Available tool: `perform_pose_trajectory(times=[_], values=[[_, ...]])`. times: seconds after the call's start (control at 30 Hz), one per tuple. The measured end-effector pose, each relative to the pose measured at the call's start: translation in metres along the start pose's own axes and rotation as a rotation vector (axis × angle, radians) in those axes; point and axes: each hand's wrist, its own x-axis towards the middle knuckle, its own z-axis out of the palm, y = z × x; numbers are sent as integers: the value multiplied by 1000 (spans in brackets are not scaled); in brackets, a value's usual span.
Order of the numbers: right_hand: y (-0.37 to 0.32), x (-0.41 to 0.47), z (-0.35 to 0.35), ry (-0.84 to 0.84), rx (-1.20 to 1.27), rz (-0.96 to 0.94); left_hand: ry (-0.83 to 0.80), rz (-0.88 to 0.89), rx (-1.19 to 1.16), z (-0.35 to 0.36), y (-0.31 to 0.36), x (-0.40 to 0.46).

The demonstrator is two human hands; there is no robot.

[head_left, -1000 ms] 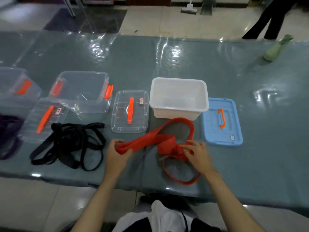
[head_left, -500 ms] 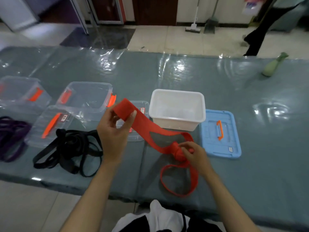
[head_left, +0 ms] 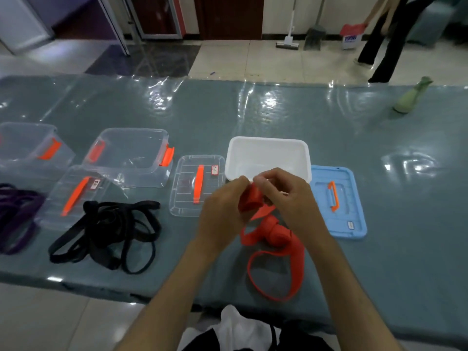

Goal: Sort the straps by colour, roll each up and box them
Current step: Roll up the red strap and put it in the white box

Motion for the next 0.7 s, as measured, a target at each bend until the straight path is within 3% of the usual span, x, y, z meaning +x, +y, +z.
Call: perform_pose_trajectory(times=[0.1, 0.27, 0.47, 0.7], values=[[-1, 3, 9, 21, -128, 58, -18, -26, -8, -6, -14, 0], [-5, 11, 29, 102, 127, 252, -247, -79, -398, -32, -58, 3], [-31, 21, 64, 104, 423, 282, 18, -158, -829, -60, -70, 11], [-88, 37, 95, 47, 749, 228, 192, 38, -926, -118, -43, 44]])
